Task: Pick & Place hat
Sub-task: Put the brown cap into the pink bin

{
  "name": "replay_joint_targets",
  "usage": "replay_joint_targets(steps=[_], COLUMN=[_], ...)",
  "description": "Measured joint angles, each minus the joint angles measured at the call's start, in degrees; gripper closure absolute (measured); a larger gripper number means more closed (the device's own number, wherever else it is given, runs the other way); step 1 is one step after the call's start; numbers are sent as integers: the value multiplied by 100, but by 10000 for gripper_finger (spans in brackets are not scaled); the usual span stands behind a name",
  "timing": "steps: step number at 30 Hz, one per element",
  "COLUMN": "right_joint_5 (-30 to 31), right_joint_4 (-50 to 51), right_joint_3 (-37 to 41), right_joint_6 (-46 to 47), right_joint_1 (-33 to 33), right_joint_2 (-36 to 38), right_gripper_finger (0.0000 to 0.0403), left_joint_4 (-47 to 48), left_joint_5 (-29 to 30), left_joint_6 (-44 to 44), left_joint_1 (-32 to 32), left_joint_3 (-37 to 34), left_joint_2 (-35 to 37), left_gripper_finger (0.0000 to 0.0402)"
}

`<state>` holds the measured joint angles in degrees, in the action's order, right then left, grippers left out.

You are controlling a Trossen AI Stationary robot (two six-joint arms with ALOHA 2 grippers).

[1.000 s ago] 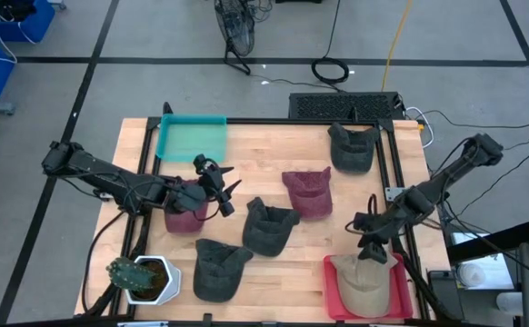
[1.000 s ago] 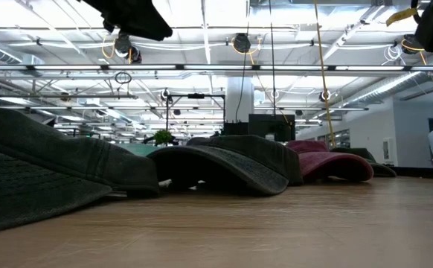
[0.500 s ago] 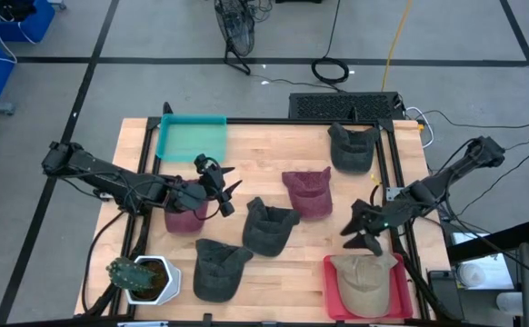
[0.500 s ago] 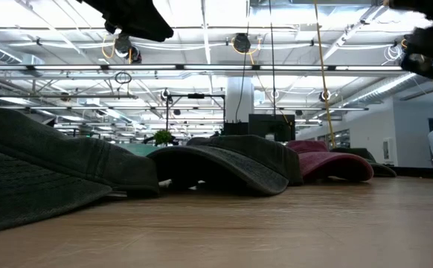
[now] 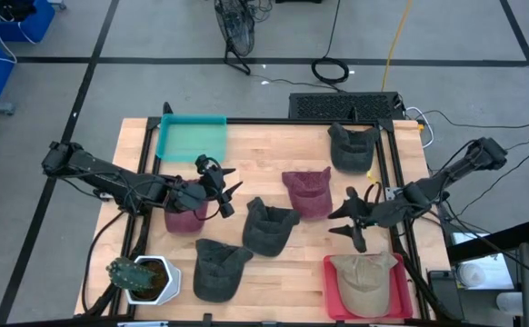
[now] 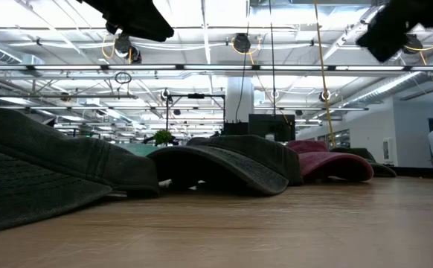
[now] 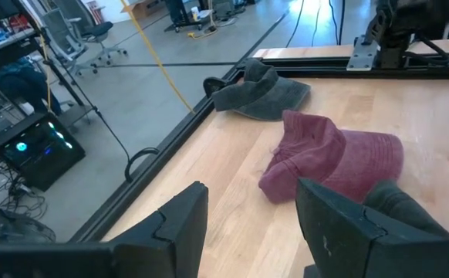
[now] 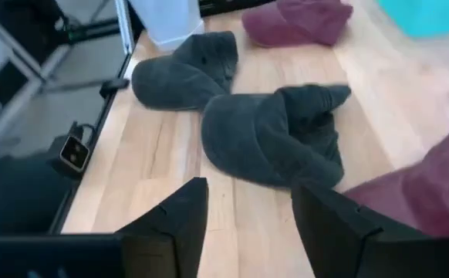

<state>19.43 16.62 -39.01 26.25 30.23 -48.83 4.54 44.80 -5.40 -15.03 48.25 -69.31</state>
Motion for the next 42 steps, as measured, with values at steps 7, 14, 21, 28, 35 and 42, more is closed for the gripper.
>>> replay_joint_targets(steps=[7, 14, 21, 28, 35, 42], right_joint_5=[378, 154, -1123, -1358, -1359, -1357], right_joint_4=[2141, 3834, 3664, 3609, 3684, 4328], right_joint_3=[-2245, -3387, -3571, -3573, -3567, -3562], right_joint_6=[-373, 875, 3048, 4738, 5660, 5989], right_joint_1=[373, 915, 1599, 2383, 2884, 3155], right_joint_2=[-1259, -2725, -3265, -3600, -4123, -4626], right_gripper_finger=[257, 257, 257, 265, 288, 306], left_joint_4=[21, 362, 349, -381, -874, -935], left_joint_5=[0, -2, -155, -309, -340, -337], left_joint_6=[10, -334, -526, -111, 410, 530], left_joint_1=[0, -34, -204, -446, -673, -669], left_joint_3=[0, 0, -2, -4, -4, -3], left_joint_2=[-1, 1, 0, -1, 0, -1], left_gripper_finger=[202, 202, 202, 202, 202, 202])
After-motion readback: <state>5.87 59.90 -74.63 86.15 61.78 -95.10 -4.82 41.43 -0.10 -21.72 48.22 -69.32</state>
